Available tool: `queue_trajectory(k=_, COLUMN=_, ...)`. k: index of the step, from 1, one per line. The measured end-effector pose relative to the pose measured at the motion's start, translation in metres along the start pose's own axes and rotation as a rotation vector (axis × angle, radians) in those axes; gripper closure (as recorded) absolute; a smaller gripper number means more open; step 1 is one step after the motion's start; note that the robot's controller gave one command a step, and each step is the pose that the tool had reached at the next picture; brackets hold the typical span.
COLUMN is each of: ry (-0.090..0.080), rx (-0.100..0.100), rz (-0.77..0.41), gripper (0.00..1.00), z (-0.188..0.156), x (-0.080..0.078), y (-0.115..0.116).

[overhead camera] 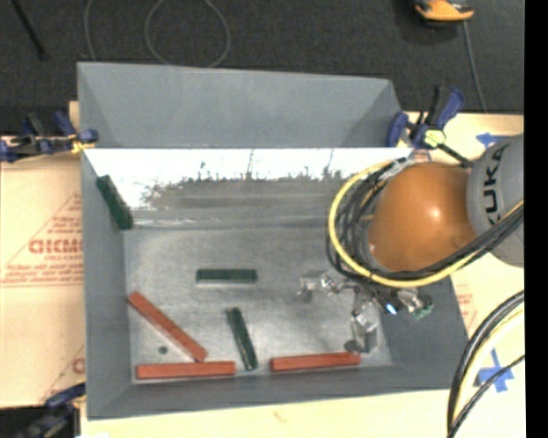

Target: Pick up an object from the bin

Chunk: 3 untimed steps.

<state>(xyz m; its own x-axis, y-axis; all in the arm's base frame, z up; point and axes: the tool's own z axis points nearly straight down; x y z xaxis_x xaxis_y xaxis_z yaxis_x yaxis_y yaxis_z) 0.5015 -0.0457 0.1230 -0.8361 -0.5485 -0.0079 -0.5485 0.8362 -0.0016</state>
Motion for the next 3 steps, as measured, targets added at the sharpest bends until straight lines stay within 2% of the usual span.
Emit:
queue_trajectory(k=1, ry=-0.002, rx=0.002, rz=0.004, gripper=0.0, z=0.016, x=-0.09, y=-0.007)
queue_trajectory(k=2, ry=-0.002, rx=-0.001, rz=-0.036, gripper=0.0, z=-0.022, x=-0.142, y=0.059)
queue_trajectory(k=3, ry=0.002, rx=-0.001, rz=-0.051, gripper=0.0, z=0.057, x=-0.182, y=0.045)
